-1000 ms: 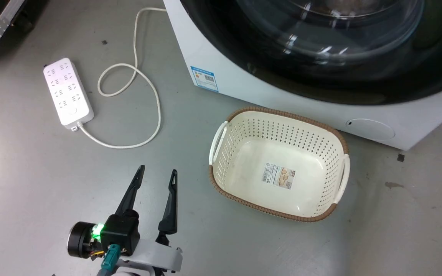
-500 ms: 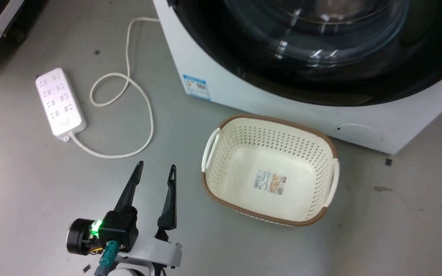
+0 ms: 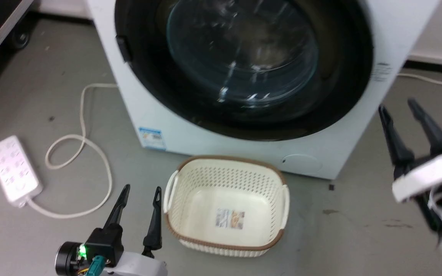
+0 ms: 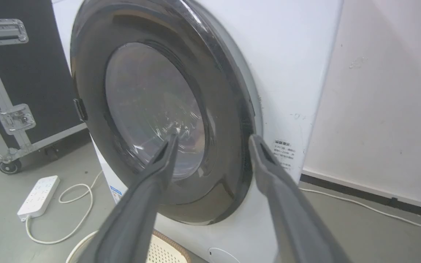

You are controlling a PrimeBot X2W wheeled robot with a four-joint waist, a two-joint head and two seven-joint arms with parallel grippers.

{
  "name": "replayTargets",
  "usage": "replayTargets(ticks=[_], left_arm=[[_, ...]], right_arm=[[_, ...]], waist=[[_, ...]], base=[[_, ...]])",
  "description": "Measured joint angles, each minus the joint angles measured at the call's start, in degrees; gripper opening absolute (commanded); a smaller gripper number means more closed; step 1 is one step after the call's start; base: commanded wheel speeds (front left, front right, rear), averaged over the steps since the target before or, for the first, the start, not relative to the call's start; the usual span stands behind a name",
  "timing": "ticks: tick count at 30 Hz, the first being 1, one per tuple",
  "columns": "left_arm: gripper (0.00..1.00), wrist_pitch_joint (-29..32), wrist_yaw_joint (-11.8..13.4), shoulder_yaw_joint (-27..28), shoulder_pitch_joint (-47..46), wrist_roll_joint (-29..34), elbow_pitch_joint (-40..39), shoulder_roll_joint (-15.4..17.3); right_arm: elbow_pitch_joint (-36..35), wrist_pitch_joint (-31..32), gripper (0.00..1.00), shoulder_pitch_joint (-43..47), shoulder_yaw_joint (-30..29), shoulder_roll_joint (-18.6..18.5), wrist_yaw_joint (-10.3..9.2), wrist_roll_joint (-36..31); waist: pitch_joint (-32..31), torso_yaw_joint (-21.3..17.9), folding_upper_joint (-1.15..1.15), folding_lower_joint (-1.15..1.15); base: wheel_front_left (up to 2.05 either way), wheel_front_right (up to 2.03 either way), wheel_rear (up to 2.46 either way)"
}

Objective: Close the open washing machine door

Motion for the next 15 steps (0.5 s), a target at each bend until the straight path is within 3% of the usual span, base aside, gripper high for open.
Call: replayTargets(ticks=[5, 6, 7, 13, 15], left_arm=[[1.0, 0.0, -0.65, 1.22, 1.63, -0.01, 0.68, 0.0], [1.0, 0.0, -1.03, 1.57, 2.36, -0.01, 1.18, 0.0], [1.0, 0.0, -1.03, 1.57, 2.36, -0.01, 1.18, 0.0], [1.0, 0.0, -1.54, 3.01, 3.92, -0.09, 2.31, -0.01], [1.0, 0.0, -1.61, 3.11, 4.0, -0.09, 2.43, -0.01]], right_arm=[[-10.5, 0.0, 1.0, 12.44, -6.54, 6.05, -0.01, -5.93], [-13.4, 0.0, 1.0, 16.59, -7.11, 8.61, -0.01, -8.72], [-13.4, 0.0, 1.0, 16.59, -7.11, 8.61, -0.01, -8.72], [-19.25, 0.0, 1.0, 26.1, -13.05, 16.75, 0.0, -15.8], [-19.53, 0.0, 1.0, 27.16, -13.5, 17.33, 0.0, -16.4]], waist=[[-3.18, -3.39, 0.0, 0.0], [-4.27, -4.5, 0.0, 0.0], [-4.27, -4.5, 0.0, 0.0], [-6.08, -6.88, 0.0, 0.01], [-6.18, -6.93, 0.0, 0.0]], base=[[0.0, 0.0, 0.0], [0.0, 0.0, 0.0], [0.0, 0.0, 0.0], [0.0, 0.0, 0.0], [0.0, 0.0, 0.0]])
